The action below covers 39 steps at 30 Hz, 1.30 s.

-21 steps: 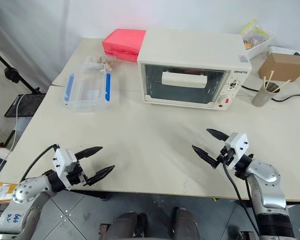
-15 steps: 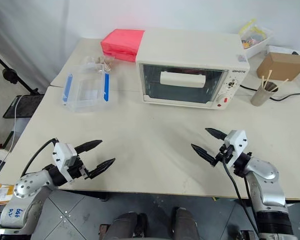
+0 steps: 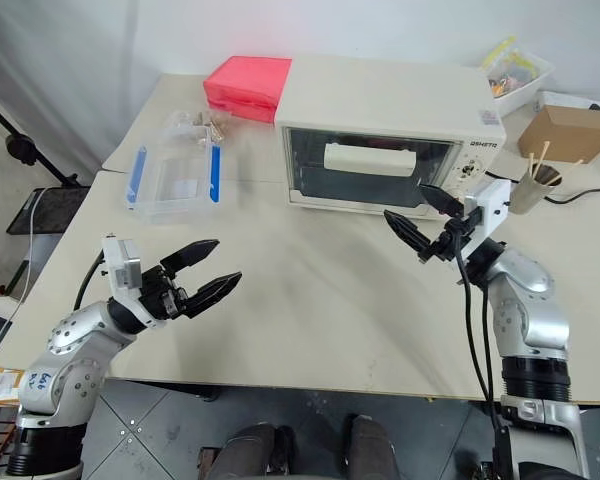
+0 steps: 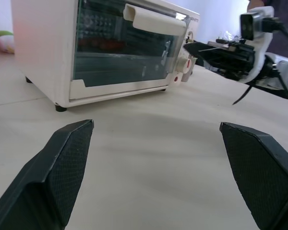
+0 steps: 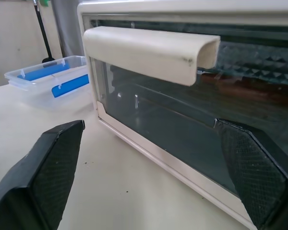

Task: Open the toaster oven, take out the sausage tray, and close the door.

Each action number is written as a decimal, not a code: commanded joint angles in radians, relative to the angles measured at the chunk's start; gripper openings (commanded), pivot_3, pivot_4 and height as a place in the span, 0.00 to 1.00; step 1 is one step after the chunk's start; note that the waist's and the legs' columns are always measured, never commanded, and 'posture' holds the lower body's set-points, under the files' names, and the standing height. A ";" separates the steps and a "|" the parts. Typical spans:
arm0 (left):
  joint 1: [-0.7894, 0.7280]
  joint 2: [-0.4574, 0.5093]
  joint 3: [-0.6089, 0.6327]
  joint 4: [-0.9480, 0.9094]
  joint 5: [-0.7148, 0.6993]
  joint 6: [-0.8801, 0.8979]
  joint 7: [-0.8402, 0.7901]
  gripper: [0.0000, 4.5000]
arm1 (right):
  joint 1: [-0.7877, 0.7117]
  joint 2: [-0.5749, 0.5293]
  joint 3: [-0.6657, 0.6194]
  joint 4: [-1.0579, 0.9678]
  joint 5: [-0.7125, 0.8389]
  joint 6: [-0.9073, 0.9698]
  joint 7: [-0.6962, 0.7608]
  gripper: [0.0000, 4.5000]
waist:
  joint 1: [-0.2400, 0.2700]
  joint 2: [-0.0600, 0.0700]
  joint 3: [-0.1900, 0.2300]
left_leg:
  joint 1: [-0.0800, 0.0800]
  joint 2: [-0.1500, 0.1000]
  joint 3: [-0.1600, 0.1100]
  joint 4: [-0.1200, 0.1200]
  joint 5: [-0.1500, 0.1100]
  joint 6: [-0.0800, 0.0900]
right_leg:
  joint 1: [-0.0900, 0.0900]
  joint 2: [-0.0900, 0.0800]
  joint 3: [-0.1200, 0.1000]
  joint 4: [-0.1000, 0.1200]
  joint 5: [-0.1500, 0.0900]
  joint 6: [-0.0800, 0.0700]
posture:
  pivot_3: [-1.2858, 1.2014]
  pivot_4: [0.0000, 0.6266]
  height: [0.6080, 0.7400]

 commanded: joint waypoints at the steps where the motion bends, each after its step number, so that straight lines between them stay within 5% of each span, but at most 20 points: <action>1: -0.007 -0.013 0.000 0.005 -0.002 -0.020 -0.009 1.00 | -0.058 0.028 -0.024 -0.001 -0.002 -0.079 0.004 1.00 | 0.000 0.000 0.000 | 0.000 0.000 0.000 0.000 0.001 0.000 | 0.000 0.000 0.000 0.000 0.000 0.000 | 0.52 0.24 1.00; 18: -0.098 -0.035 0.022 0.120 -0.002 -0.046 -0.018 1.00 | 0.068 -0.046 0.054 -0.081 -0.097 -0.221 0.212 1.00 | -0.004 0.000 0.000 | 0.001 0.000 0.001 0.000 0.002 0.000 | 0.000 0.000 0.000 0.001 0.000 0.000 | 0.52 0.24 1.00; 22: -0.422 -0.074 0.012 0.433 0.051 -0.122 -0.024 0.82 | 0.108 -0.087 0.047 -0.053 -0.157 -0.322 0.245 1.00 | 0.011 -0.001 0.001 | -0.001 0.000 -0.001 0.003 0.003 0.000 | 0.000 0.000 -0.003 0.002 0.000 0.000 | 0.52 0.24 1.00; 25: -0.598 -0.116 -0.012 0.644 0.124 -0.191 -0.012 0.60 | 0.119 -0.087 0.050 -0.045 -0.166 -0.354 0.252 1.00 | 0.021 -0.002 0.001 | -0.002 0.000 -0.002 0.007 0.003 0.000 | 0.001 0.000 -0.004 0.002 0.000 0.000 | 0.52 0.24 1.00; 33: -0.846 -0.218 -0.062 1.020 0.255 -0.343 -0.065 0.04 | 0.148 -0.088 0.057 -0.044 -0.185 -0.410 0.249 1.00 | 0.008 -0.003 0.002 | -0.002 0.000 -0.001 0.002 0.002 0.003 | 0.000 0.002 -0.018 0.001 0.001 0.001 | 0.52 0.24 1.00; 39: -0.906 -0.277 -0.056 1.177 0.291 -0.433 -0.093 0.01 | 0.186 -0.097 0.047 -0.062 -0.197 -0.437 0.231 1.00 | 0.004 -0.004 0.002 | -0.003 -0.001 -0.001 0.003 0.004 0.005 | 0.001 0.001 -0.018 0.001 0.001 0.002 | 0.52 0.24 1.00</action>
